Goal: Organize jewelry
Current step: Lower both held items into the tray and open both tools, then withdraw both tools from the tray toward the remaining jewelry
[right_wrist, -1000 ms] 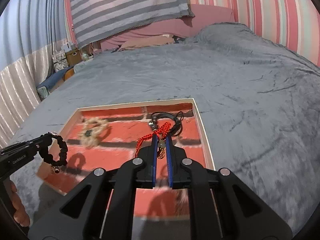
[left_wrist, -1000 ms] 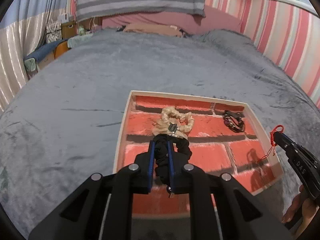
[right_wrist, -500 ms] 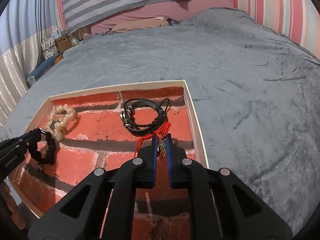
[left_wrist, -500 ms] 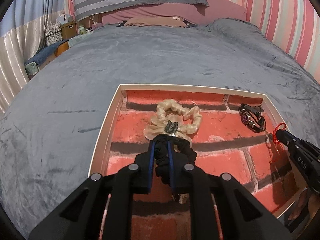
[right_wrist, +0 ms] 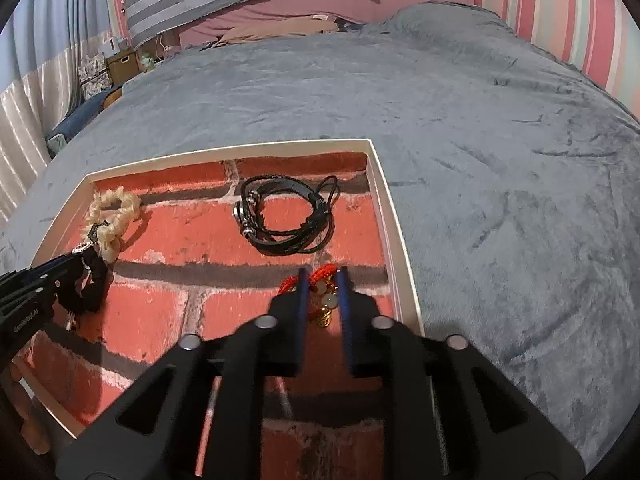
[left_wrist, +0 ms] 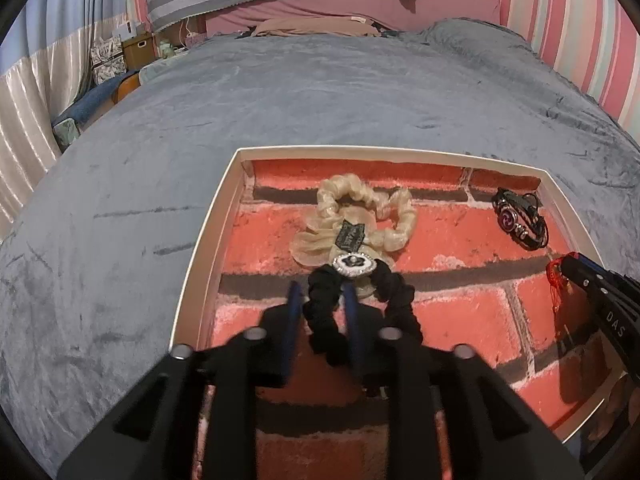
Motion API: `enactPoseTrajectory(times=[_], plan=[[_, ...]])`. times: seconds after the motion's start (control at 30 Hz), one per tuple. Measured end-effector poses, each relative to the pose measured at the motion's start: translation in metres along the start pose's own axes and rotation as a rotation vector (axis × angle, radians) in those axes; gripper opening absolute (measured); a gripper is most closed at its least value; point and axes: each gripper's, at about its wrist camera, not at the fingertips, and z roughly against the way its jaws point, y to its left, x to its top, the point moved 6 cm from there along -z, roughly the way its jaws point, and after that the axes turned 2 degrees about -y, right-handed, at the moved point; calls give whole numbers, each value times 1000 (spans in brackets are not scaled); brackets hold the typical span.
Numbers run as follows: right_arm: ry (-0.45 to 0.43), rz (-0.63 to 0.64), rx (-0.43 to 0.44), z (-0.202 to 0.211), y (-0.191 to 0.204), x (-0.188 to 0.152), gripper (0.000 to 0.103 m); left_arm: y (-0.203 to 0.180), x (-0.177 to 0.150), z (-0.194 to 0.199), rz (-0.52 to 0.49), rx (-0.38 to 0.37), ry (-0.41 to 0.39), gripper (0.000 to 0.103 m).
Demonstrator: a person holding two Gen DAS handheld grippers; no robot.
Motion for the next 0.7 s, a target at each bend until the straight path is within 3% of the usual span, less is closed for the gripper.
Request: enactPoseTrajectory(times=[0.03, 0.07, 0.2, 0.27, 0.4, 0.47, 0.53, 0.7], plan=[[-1, -1, 1, 0, -1, 0, 29, 1, 0, 1, -3, 5, -3, 39], [-4, -4, 5, 1, -1, 0, 36, 1, 0, 3, -5, 2, -6, 41], [-32, -20, 25, 11, -3, 5, 46, 0, 5, 14, -19, -15, -20, 42], [-54, -36, 29, 21, -6, 11, 58, 2, 11, 27, -5, -29, -38, 48], [-101, -42, 33, 49, -9, 23, 76, 3, 23, 62, -4, -50, -96, 73], [-128, -34, 27, 67, -11, 26, 90, 2, 24, 82, -12, -68, -112, 77], [-166, -29, 18, 86, -13, 26, 98, 3, 23, 101, -24, -70, -138, 82], [-192, -17, -8, 126, -22, 20, 99, 18, 13, 157, -35, -49, -210, 91]])
